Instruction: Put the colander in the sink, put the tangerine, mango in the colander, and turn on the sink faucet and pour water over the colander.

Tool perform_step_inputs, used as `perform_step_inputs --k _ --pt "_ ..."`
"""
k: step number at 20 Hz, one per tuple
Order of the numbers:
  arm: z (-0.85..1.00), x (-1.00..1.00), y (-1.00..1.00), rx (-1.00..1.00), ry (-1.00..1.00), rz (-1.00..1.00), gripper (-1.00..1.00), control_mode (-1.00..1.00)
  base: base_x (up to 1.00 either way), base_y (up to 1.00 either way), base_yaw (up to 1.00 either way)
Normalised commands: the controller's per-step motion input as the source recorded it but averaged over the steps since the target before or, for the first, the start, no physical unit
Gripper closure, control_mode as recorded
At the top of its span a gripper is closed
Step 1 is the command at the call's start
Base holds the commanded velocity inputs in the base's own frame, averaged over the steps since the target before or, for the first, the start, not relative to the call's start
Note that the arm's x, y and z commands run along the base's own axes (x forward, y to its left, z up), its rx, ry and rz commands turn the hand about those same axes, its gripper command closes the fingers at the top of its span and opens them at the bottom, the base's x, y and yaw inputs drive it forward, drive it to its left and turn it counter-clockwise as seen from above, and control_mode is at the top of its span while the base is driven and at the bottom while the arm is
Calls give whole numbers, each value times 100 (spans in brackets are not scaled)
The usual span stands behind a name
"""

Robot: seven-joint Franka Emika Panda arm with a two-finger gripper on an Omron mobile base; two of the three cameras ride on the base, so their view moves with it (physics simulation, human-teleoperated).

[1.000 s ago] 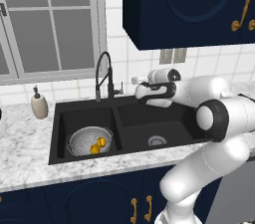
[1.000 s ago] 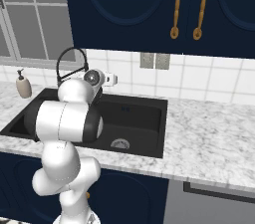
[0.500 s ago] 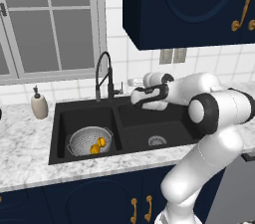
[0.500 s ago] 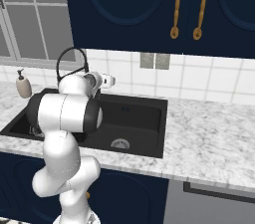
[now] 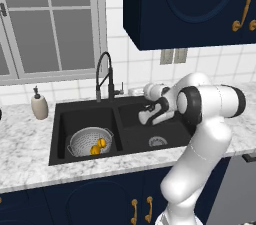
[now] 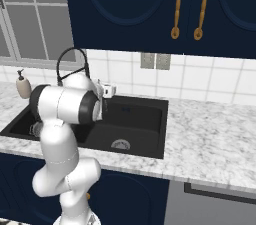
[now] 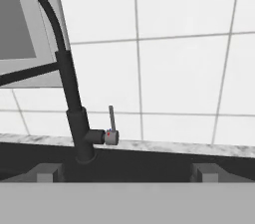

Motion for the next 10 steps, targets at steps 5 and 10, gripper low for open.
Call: perform_step_inputs --k 5,10 --pt "0 17 0 0 0 0 -100 -100 0 0 0" --pt "0 4 0 0 0 0 -100 -100 0 0 0"
